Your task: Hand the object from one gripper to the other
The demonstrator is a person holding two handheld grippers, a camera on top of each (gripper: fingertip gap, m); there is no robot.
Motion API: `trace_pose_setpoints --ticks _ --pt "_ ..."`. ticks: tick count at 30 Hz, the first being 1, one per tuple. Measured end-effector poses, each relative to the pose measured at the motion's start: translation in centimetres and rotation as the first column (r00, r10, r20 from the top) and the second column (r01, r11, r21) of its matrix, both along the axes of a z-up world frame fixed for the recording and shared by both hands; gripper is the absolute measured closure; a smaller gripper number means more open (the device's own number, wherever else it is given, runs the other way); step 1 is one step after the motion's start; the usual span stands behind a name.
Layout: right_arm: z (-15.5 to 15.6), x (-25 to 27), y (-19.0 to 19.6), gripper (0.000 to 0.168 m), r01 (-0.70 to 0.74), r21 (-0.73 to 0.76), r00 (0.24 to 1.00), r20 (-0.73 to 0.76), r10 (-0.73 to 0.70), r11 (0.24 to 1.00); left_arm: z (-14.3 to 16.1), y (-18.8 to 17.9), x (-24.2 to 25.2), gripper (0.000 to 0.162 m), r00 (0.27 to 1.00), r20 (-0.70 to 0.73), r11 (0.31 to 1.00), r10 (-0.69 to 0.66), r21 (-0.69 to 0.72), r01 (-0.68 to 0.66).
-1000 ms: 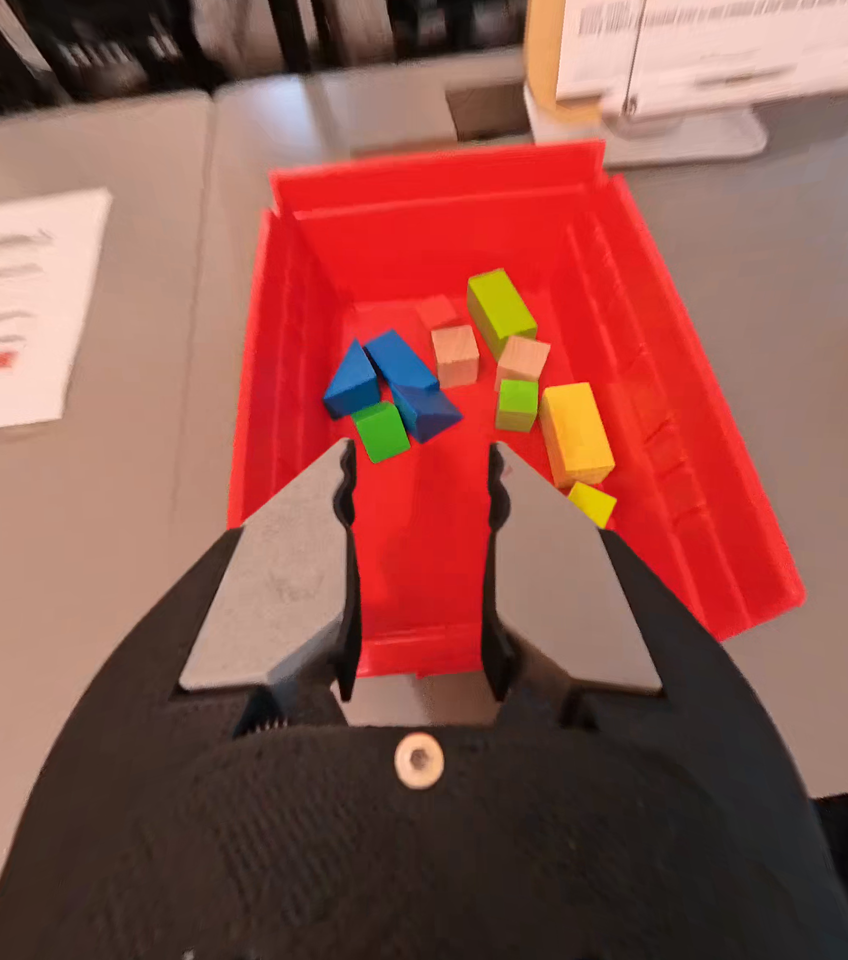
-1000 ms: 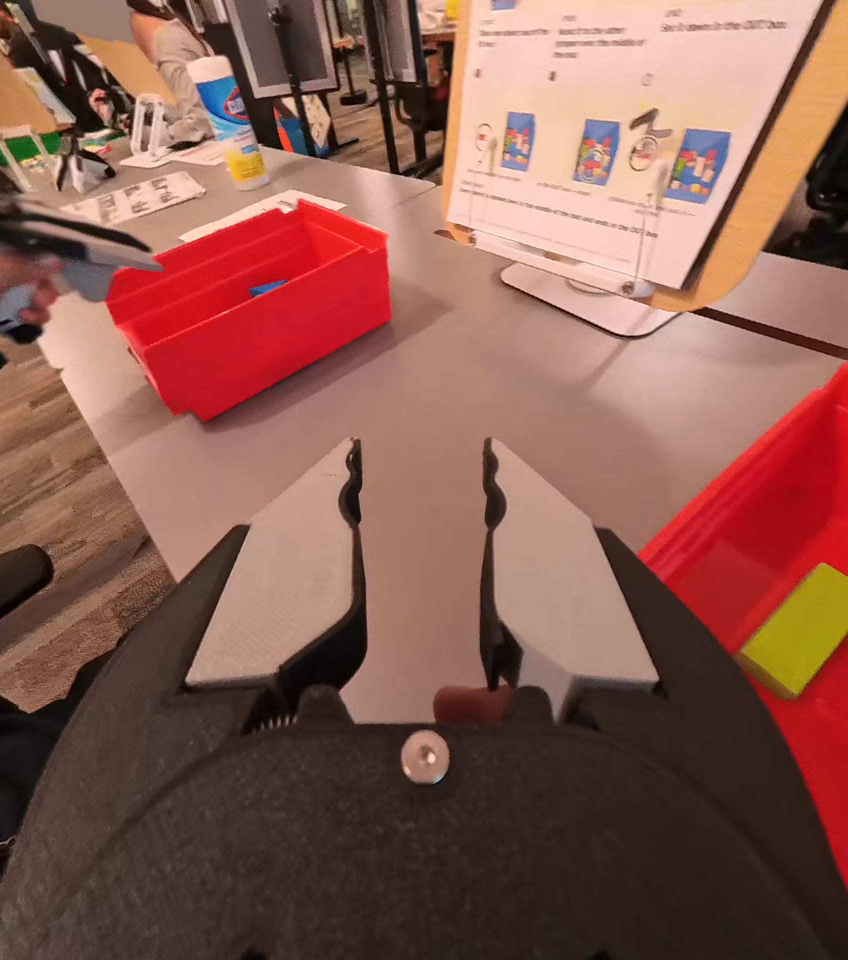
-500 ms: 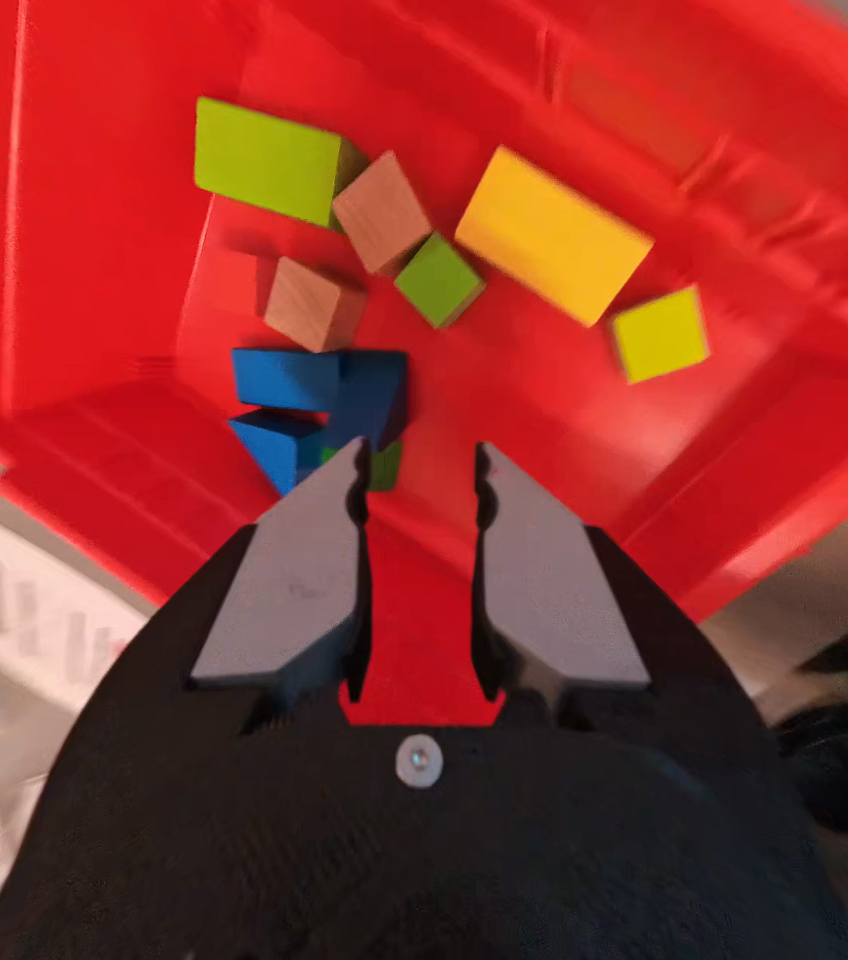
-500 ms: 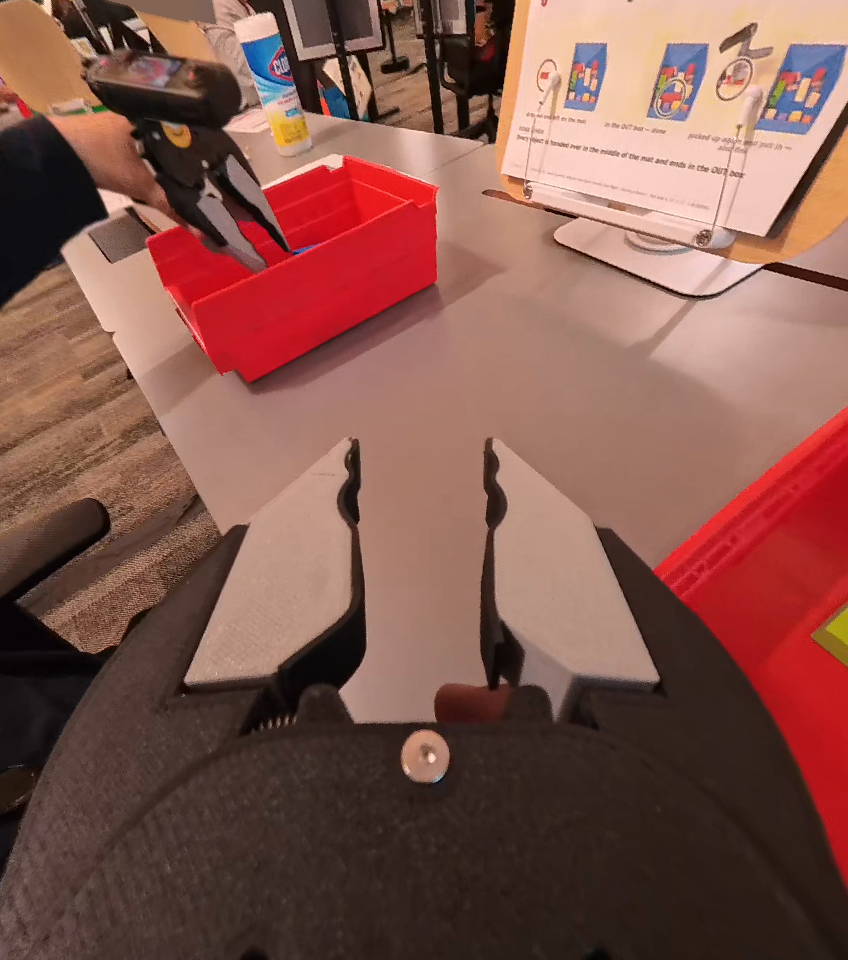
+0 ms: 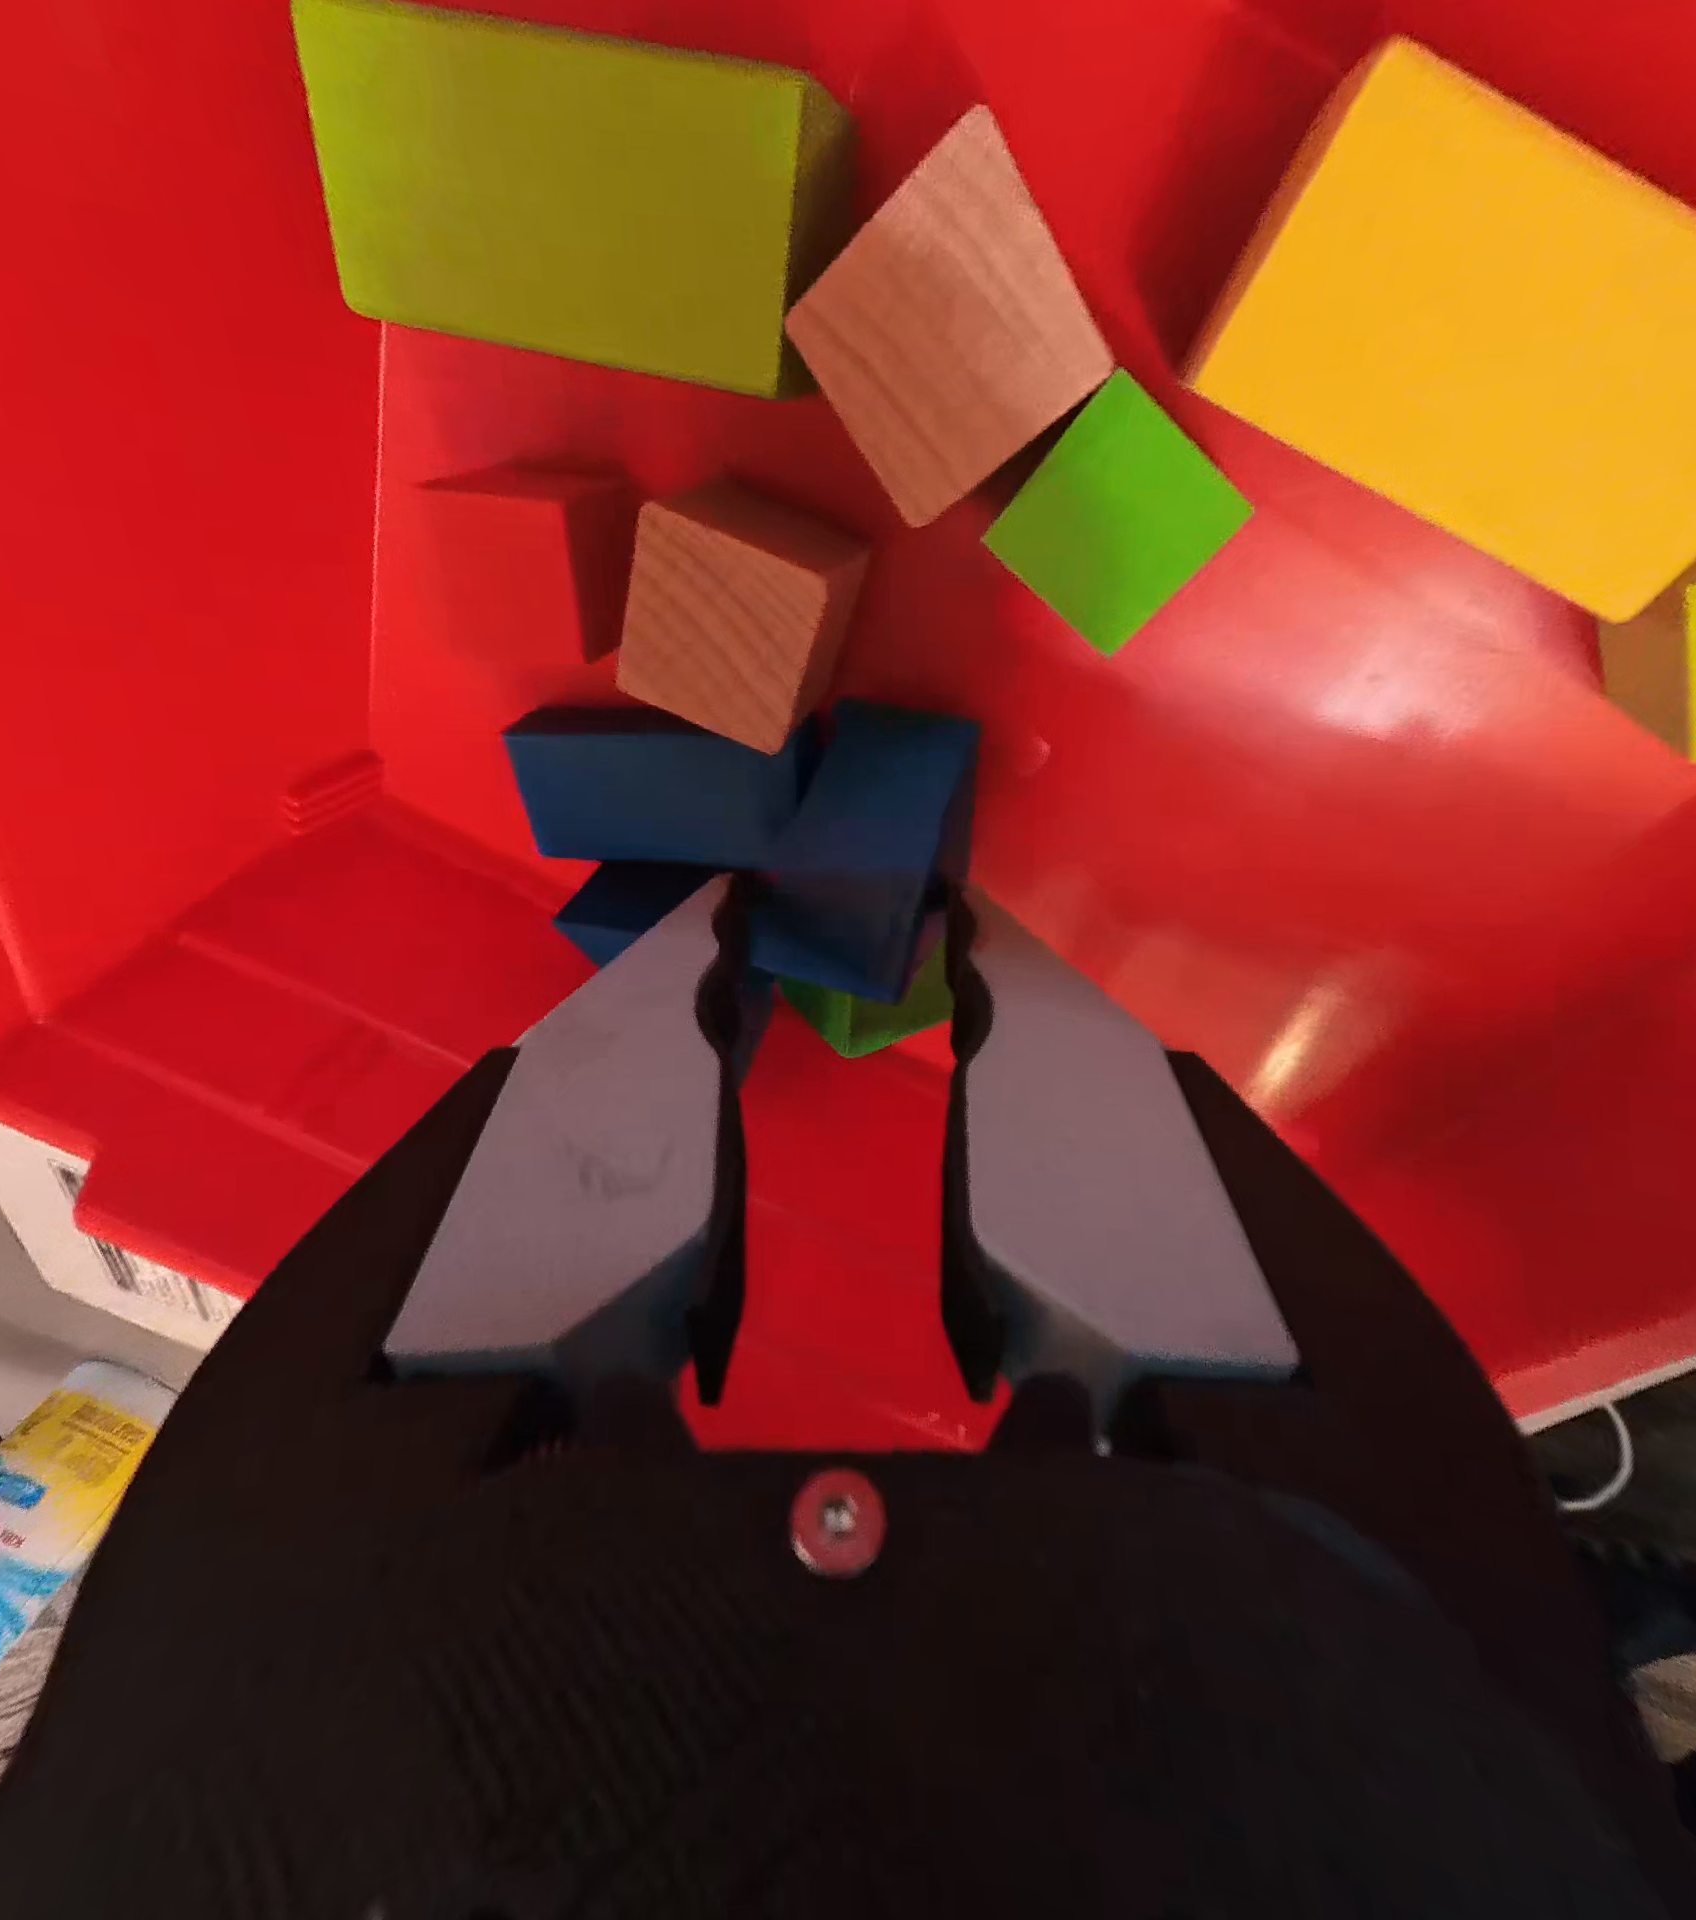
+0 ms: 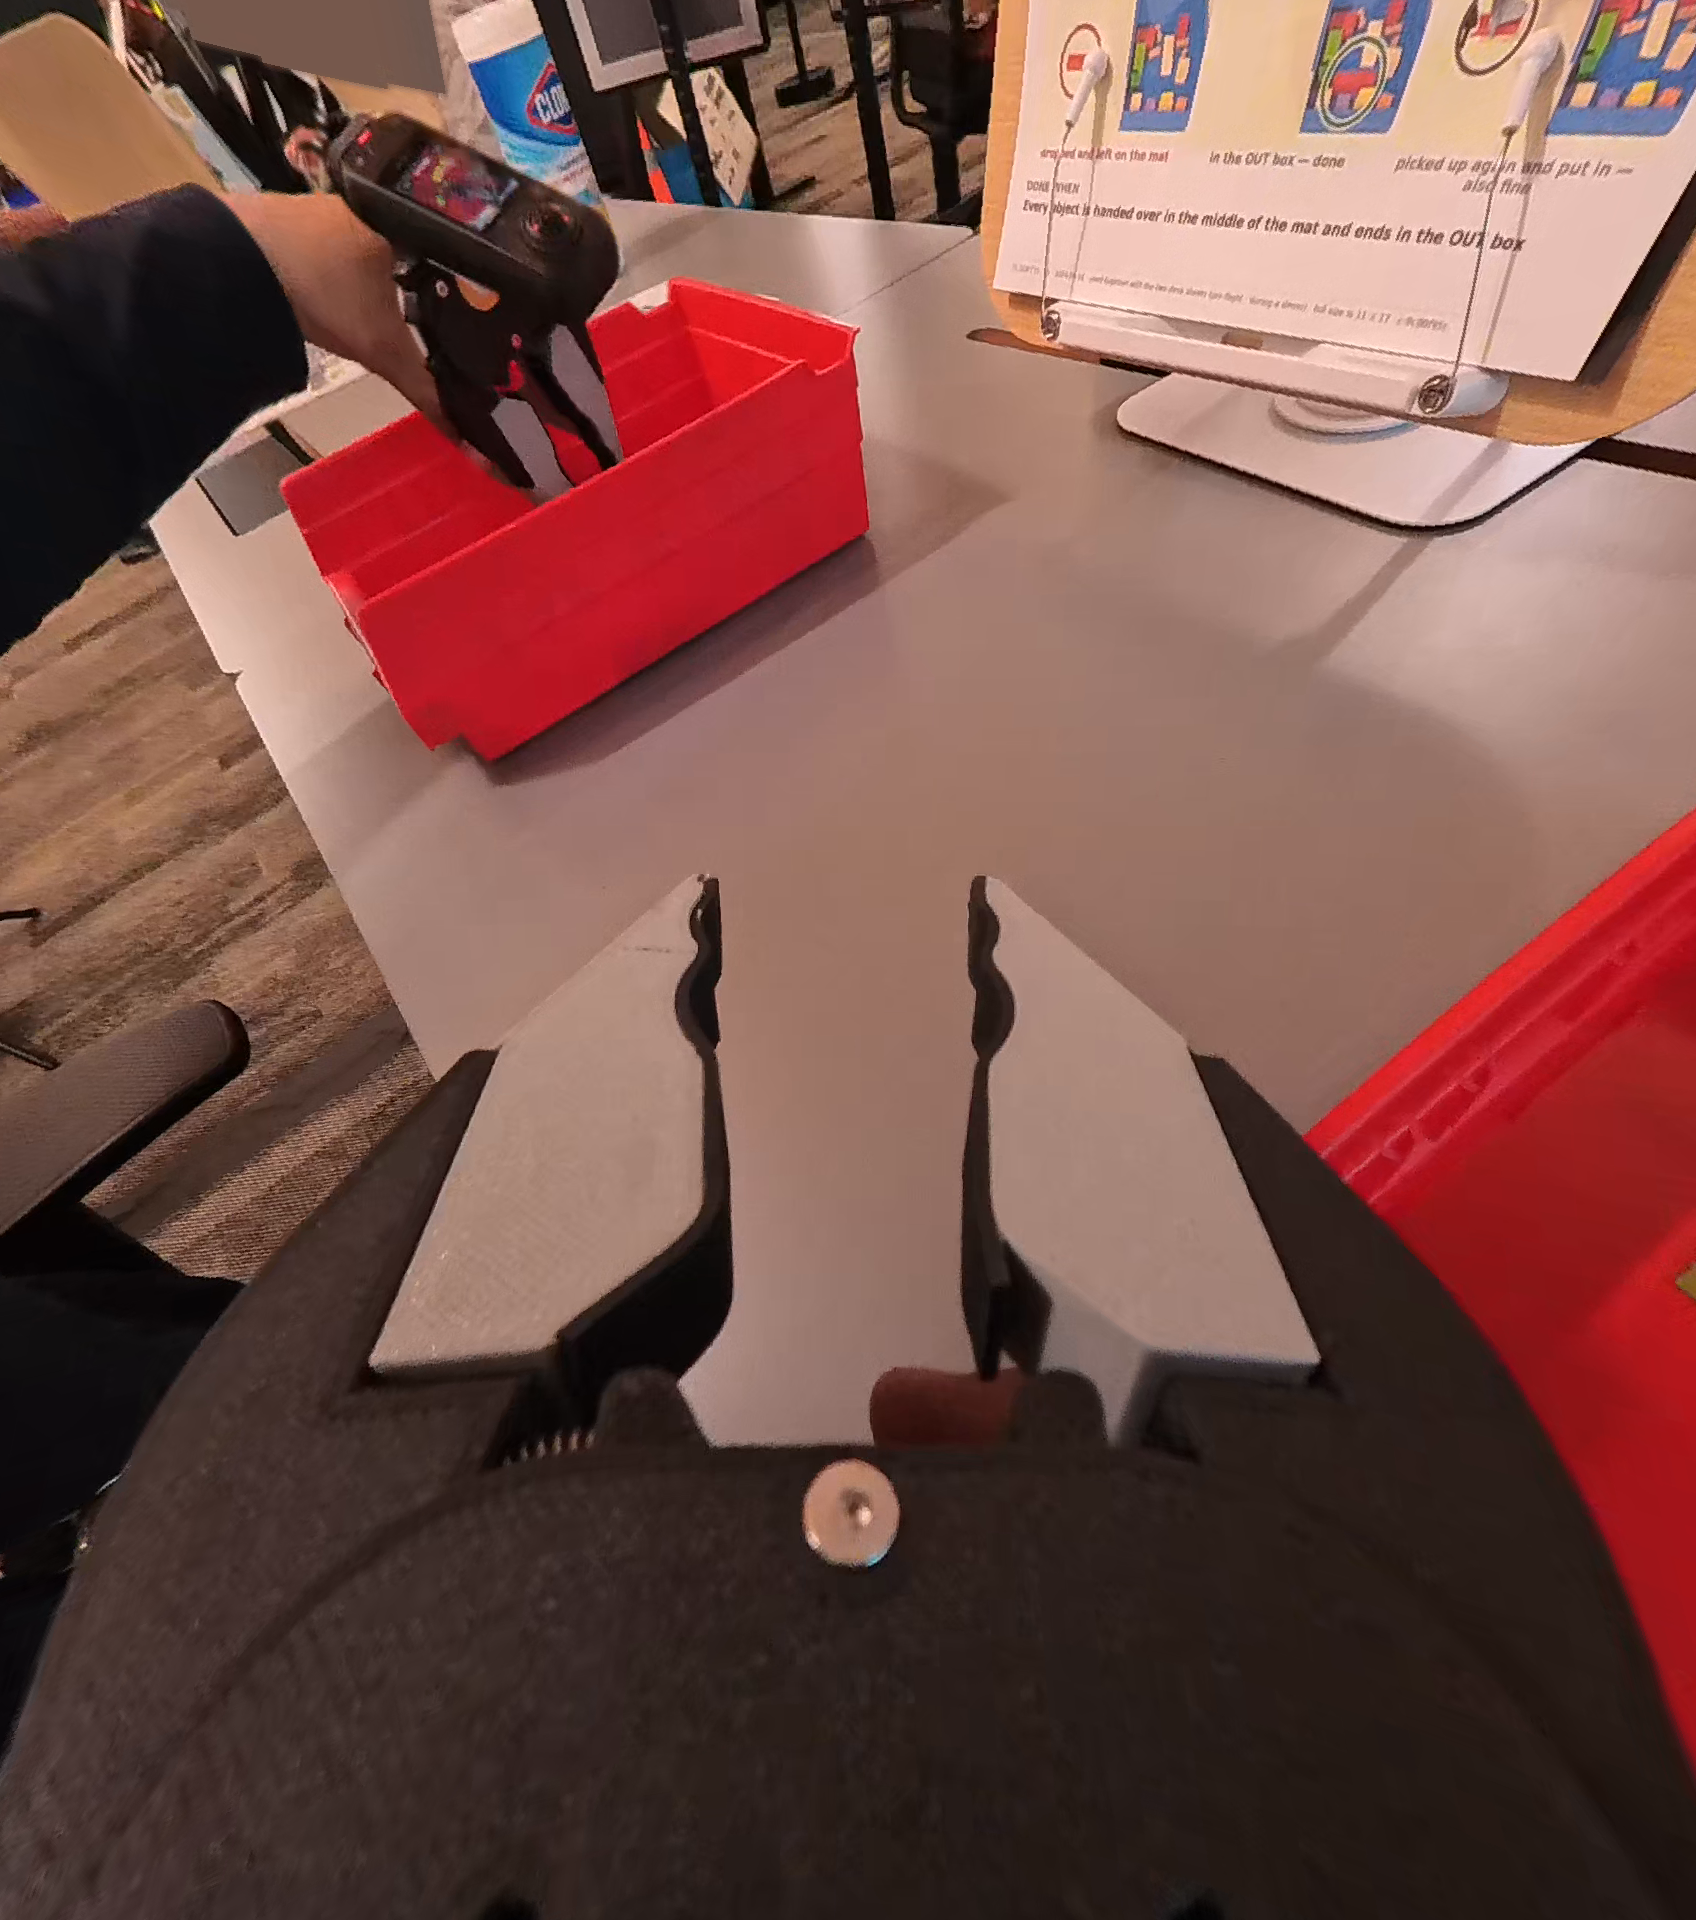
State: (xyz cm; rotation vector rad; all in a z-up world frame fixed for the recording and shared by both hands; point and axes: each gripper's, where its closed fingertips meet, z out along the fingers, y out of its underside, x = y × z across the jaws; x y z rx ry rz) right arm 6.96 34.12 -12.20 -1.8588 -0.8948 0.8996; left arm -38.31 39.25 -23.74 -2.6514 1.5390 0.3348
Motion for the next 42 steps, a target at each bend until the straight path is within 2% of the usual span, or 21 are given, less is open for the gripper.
trace_pose_setpoints --ticks 3,9,11,15,17,19,21,23,25,27,28,30,32,34,37,39,42 --pt "-0.3 -0.1 0.1 0.122 -0.003 -0.009 1.000 0.007 0.003 1.000 -0.2 0.3 -0.4 0.120 1.000 -0.025 1.000 -0.003 -0.018 0.003" --pt "-0.7 -0.3 0.0 0.123 -0.005 -0.012 1.000 0.016 0.005 1.000 -1.7 -0.2 -1.2 0.123 0.998 -0.066 0.997 0.013 -0.078 -0.018" --pt "-0.7 -0.2 0.0 0.123 -0.004 -0.013 1.000 0.020 0.005 1.000 -2.0 -0.5 -1.0 0.129 0.999 -0.047 0.995 0.017 -0.101 -0.021" --pt "-0.5 -0.1 -0.2 0.123 -0.005 -0.008 1.000 0.017 0.005 1.000 -1.7 -0.5 -1.0 0.129 0.999 -0.047 0.998 0.003 -0.069 -0.006" --pt "-0.2 -0.1 -0.3 0.123 -0.011 -0.006 1.000 0.011 0.011 1.000 -0.7 -0.1 -0.9 0.130 0.999 -0.049 1.000 -0.006 0.002 0.006" --pt "0.1 -0.2 -0.7 0.123 -0.020 0.000 1.000 0.004 0.020 1.000 1.1 0.5 -0.3 0.130 0.999 -0.034 0.990 -0.028 0.138 0.032" --pt "0.7 -0.4 -1.3 0.123 -0.035 0.010 0.999 -0.009 0.036 0.999 3.7 1.0 1.4 0.130 0.998 0.019 0.951 -0.059 0.307 0.050" --pt "1.3 -1.0 -2.0 0.123 -0.062 0.015 0.998 -0.029 0.062 0.998 7.4 1.6 3.8 0.130 0.992 0.088 0.845 -0.093 0.533 0.032" --pt "1.9 -1.9 -3.2 0.122 -0.104 0.015 0.993 -0.053 0.105 0.994 11.2 0.4 8.1 0.130 0.956 0.238 0.717 -0.170 0.696 -0.046" --pt "2.5 -3.0 -4.7 0.120 -0.152 0.032 0.986 -0.070 0.154 0.988 14.1 -2.5 13.5 0.130 0.871 0.402 0.635 -0.282 0.759 -0.144" --pt "2.9 -3.6 -5.5 0.119 -0.178 0.050 0.980 -0.077 0.182 0.983 15.0 -4.5 16.8 0.130 0.794 0.500 0.638 -0.346 0.746 -0.192" --pt "4.0 -4.7 -7.3 0.117 -0.232 0.102 0.966 -0.096 0.242 0.967 16.1 -9.7 24.1 0.130 0.524 0.725 0.752 -0.448 0.622 -0.217" --pt "5.2 -5.8 -9.5 0.114 -0.298 0.159 0.940 -0.123 0.318 0.941 17.2 -14.6 29.9 0.130 0.226 0.872 0.868 -0.433 0.472 -0.156" --pt "6.4 -6.6 -11.9 0.108 -0.367 0.204 0.901 -0.166 0.401 0.908 17.4 -17.3 33.4 0.130 0.065 0.931 0.928 -0.358 0.363 -0.090" --pt "7.7 -6.9 -14.8 0.106 -0.453 0.209 0.839 -0.228 0.493 0.867 17.4 -19.0 36.3 0.130 -0.054 0.961 0.962 -0.271 0.269 -0.036" --pt "8.0 -6.9 -15.3 0.107 -0.450 0.204 0.835 -0.250 0.491 0.869 17.7 -19.9 37.4 0.130 -0.119 0.960 0.967 -0.253 0.255 0.004" --pt "7.8 -6.9 -14.9 0.109 -0.418 0.190 0.852 -0.257 0.457 0.888 17.6 -20.4 38.6 0.130 -0.147 0.962 0.971 -0.230 0.236 0.030"
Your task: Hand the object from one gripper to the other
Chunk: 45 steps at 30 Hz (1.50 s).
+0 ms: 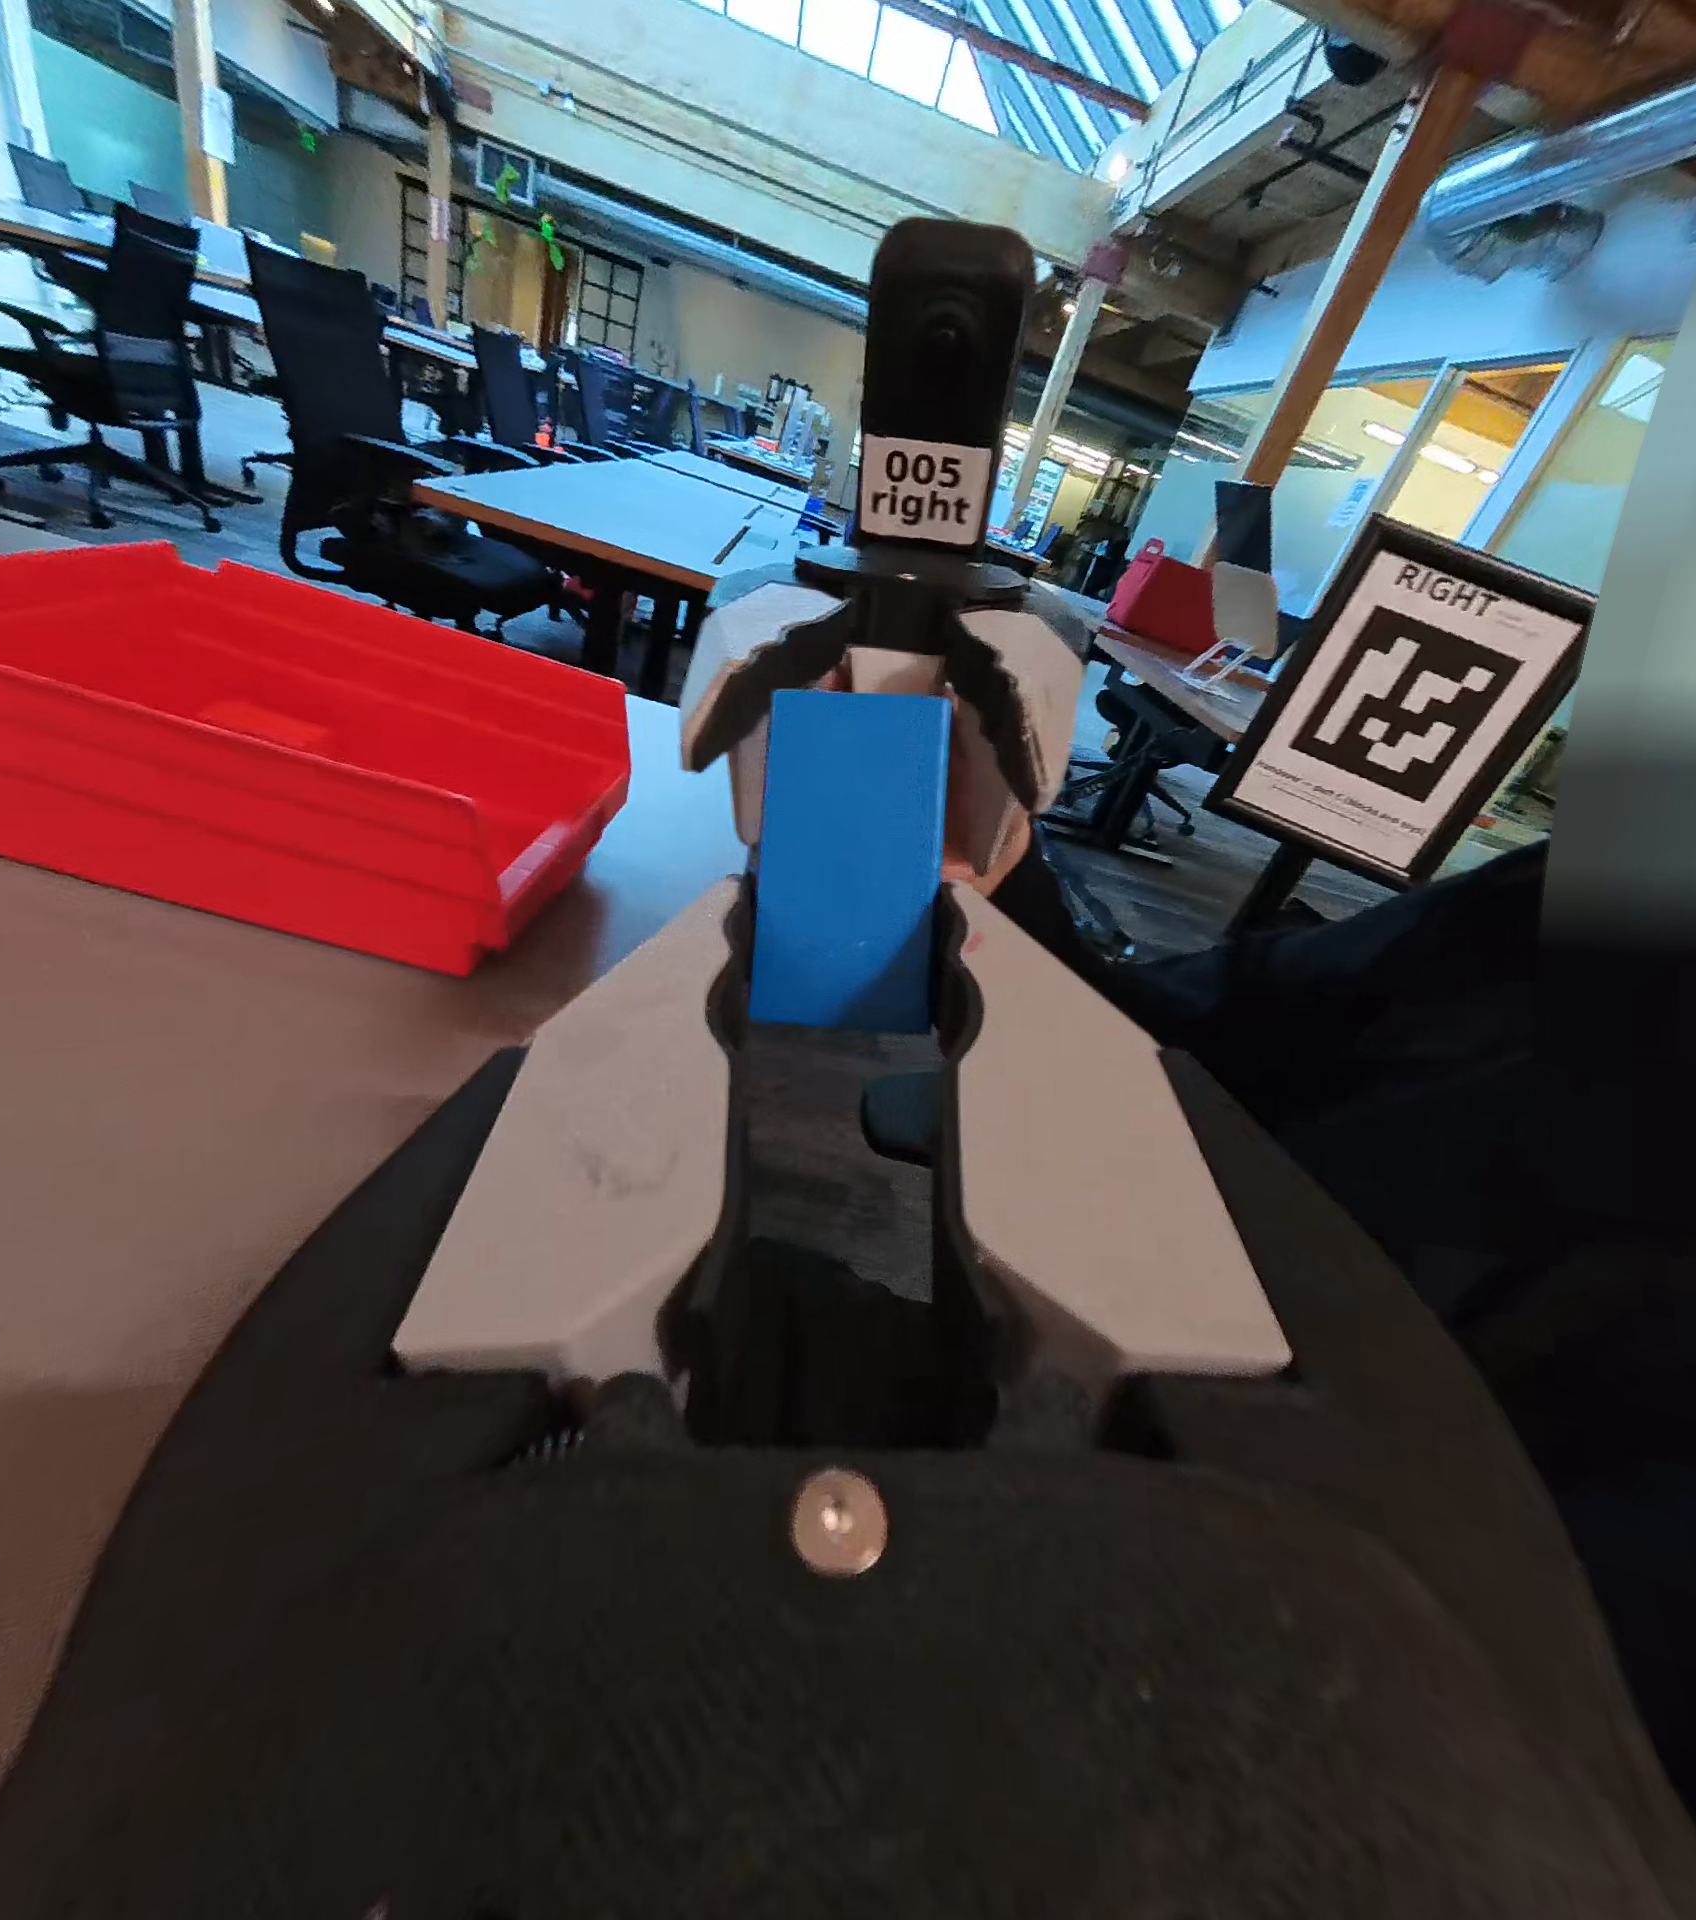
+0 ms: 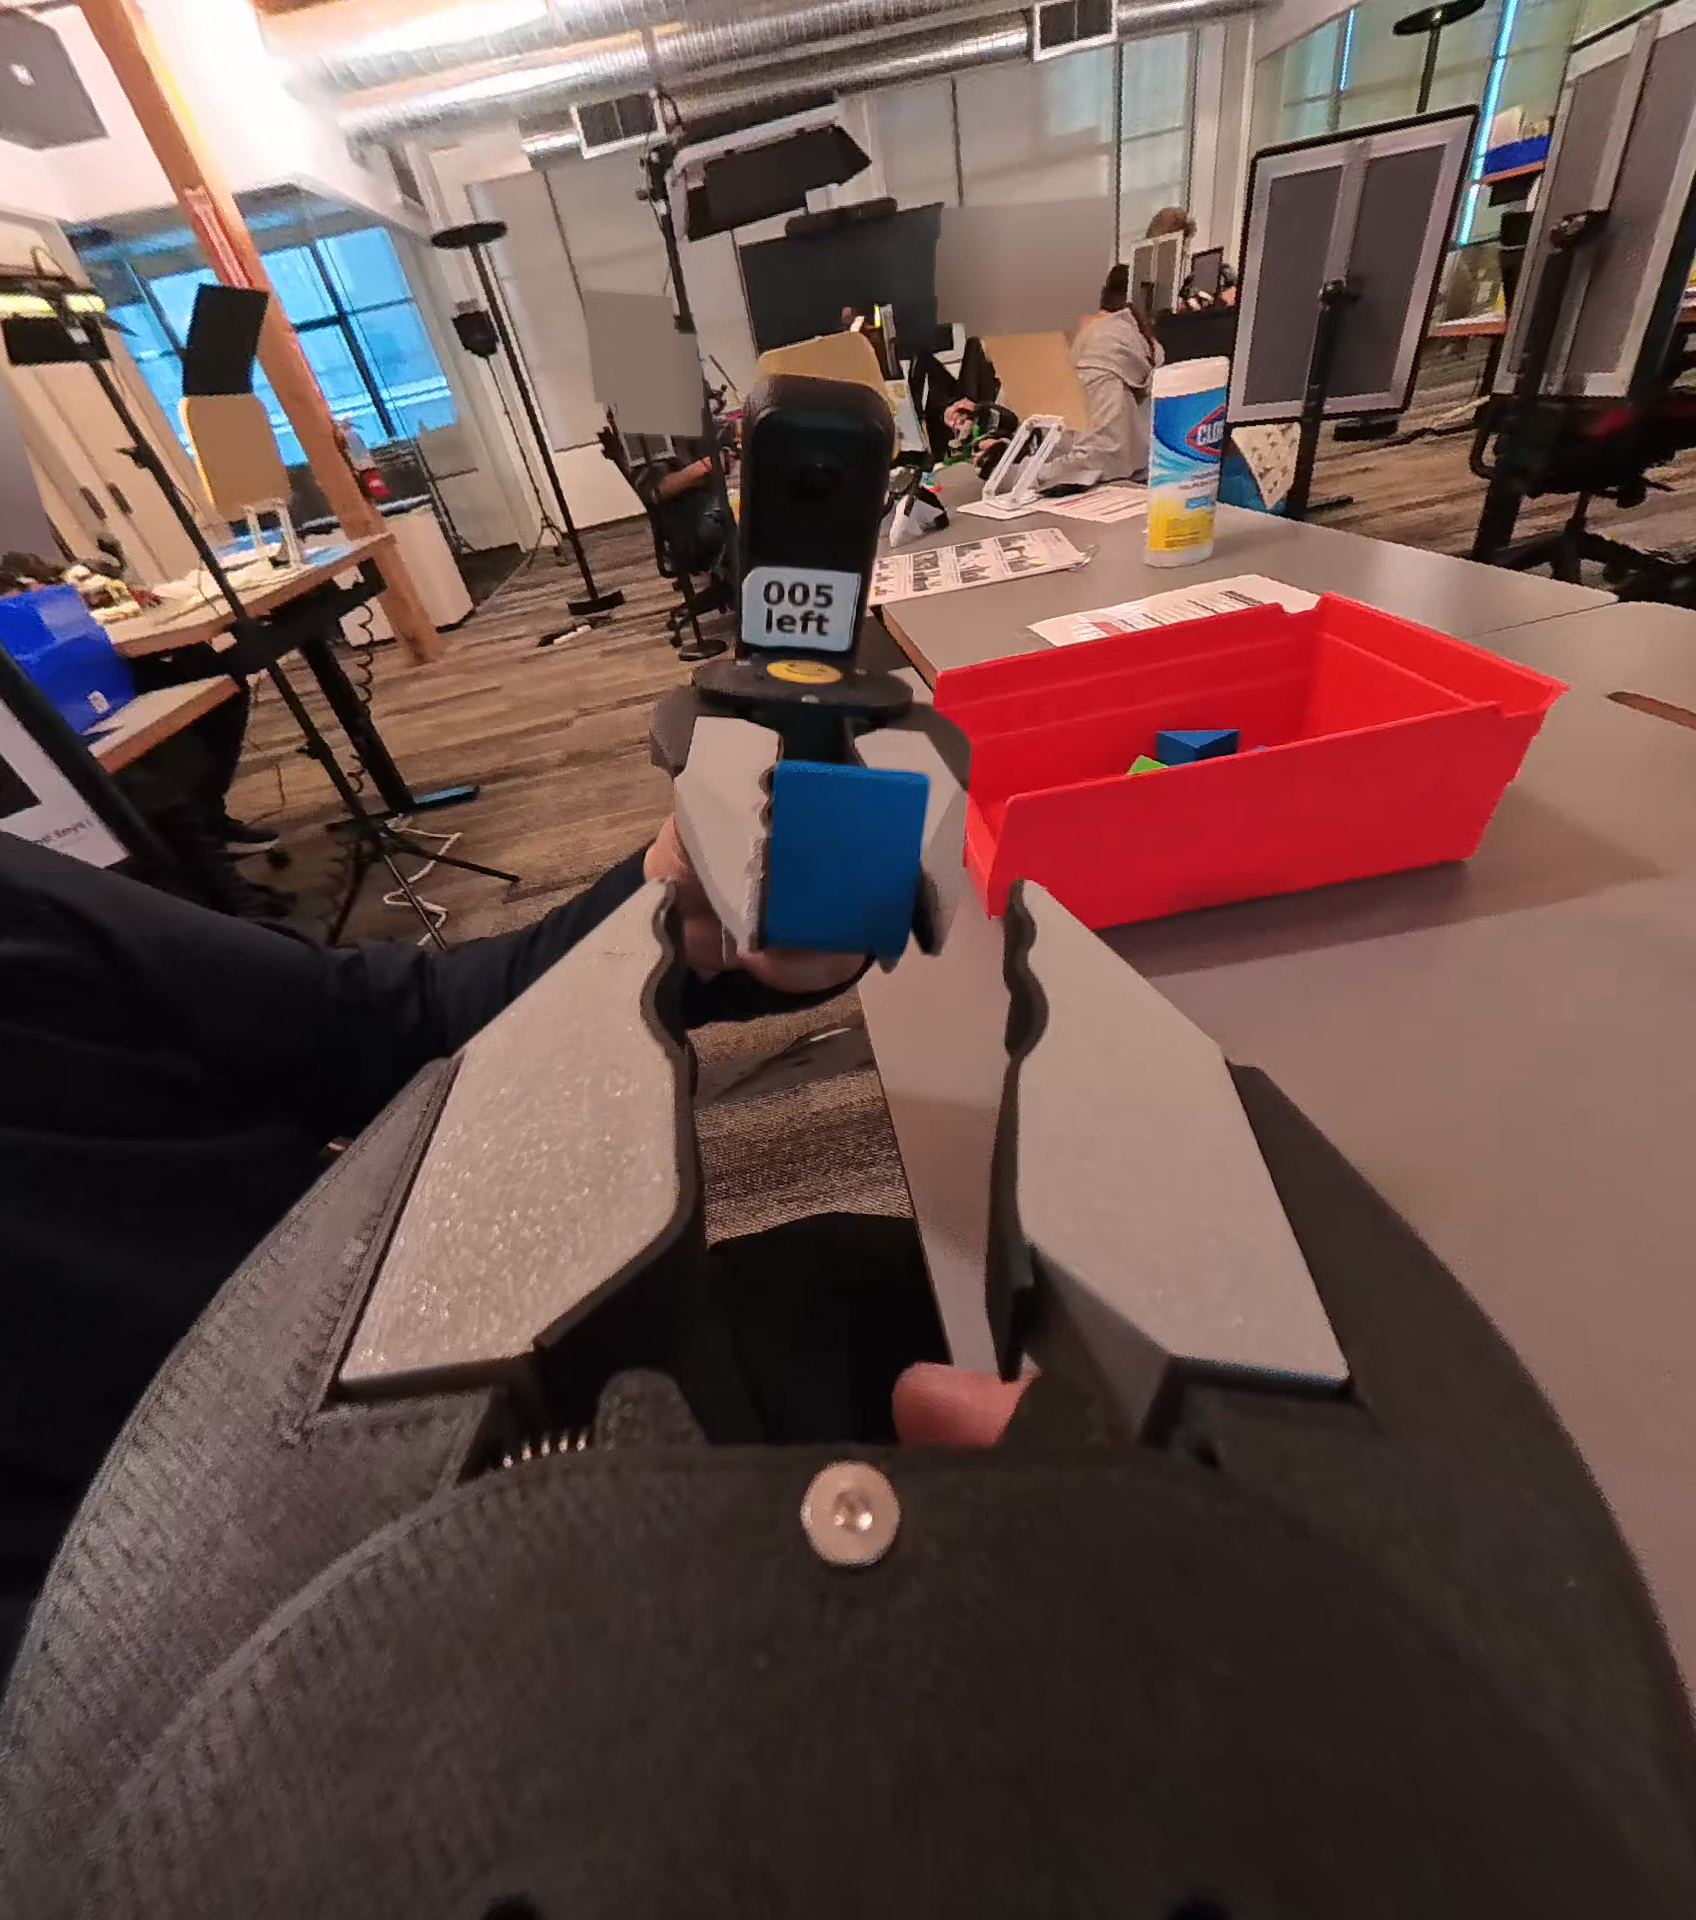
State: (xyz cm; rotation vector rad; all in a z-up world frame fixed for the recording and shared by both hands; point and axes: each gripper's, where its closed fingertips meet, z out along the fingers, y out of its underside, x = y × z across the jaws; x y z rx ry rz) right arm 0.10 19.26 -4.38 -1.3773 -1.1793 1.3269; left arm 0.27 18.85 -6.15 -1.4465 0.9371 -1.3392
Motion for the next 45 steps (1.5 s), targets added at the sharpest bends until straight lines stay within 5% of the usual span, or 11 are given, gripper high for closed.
trace_pose_setpoints --ticks 5,9,15,20,23,25,27,29,35,45 --pt "-0.3 -0.9 -0.6 0.111 -0.047 -0.065 0.999 -0.014 0.046 0.997 -0.1 -0.4 1.0 0.130 1.000 -0.006 1.000 -0.011 0.009 0.011" --pt "-0.9 -1.8 -0.5 0.137 -0.050 -0.085 0.999 -0.007 0.050 0.995 -0.8 -0.3 1.1 0.130 1.000 -0.027 1.000 -0.002 0.006 0.002" --pt "-2.2 -2.0 0.7 0.138 -0.001 -0.094 0.999 0.051 0.005 0.996 -2.0 0.9 0.6 0.129 0.998 -0.061 0.997 0.022 -0.069 -0.026" --pt "-1.9 1.5 5.9 0.138 0.192 -0.053 0.981 0.050 -0.190 0.980 -4.2 2.8 -1.2 0.129 0.973 -0.198 0.976 0.122 -0.156 -0.155" --pt "-2.3 8.4 12.9 0.138 0.495 0.048 0.862 0.094 -0.498 0.867 -2.9 2.8 -2.6 0.131 0.975 -0.159 0.973 0.153 -0.146 -0.176" --pt "-4.4 14.5 18.0 0.138 0.698 0.105 0.687 0.178 -0.704 0.708 -2.1 2.8 -3.2 0.132 0.976 -0.137 0.973 0.171 -0.131 -0.189" --pt "-7.3 19.6 21.5 0.137 0.806 0.129 0.531 0.273 -0.802 0.577 -1.9 2.9 -3.6 0.133 0.970 -0.147 0.971 0.194 -0.113 -0.211" --pt "-10.2 22.2 23.4 0.137 0.844 0.112 0.460 0.353 -0.814 0.525 -2.3 3.2 -3.8 0.133 0.955 -0.185 0.965 0.230 -0.081 -0.248" --pt "-15.0 22.1 25.9 0.137 0.822 0.151 0.406 0.518 -0.752 0.548 -2.7 3.4 -3.8 0.134 0.936 -0.233 0.961 0.264 -0.022 -0.277" --pt "-14.4 17.7 35.2 0.137 0.868 0.118 0.323 0.603 -0.729 0.483 -2.5 3.8 -4.4 0.137 0.943 -0.201 0.958 0.267 -0.054 -0.282"
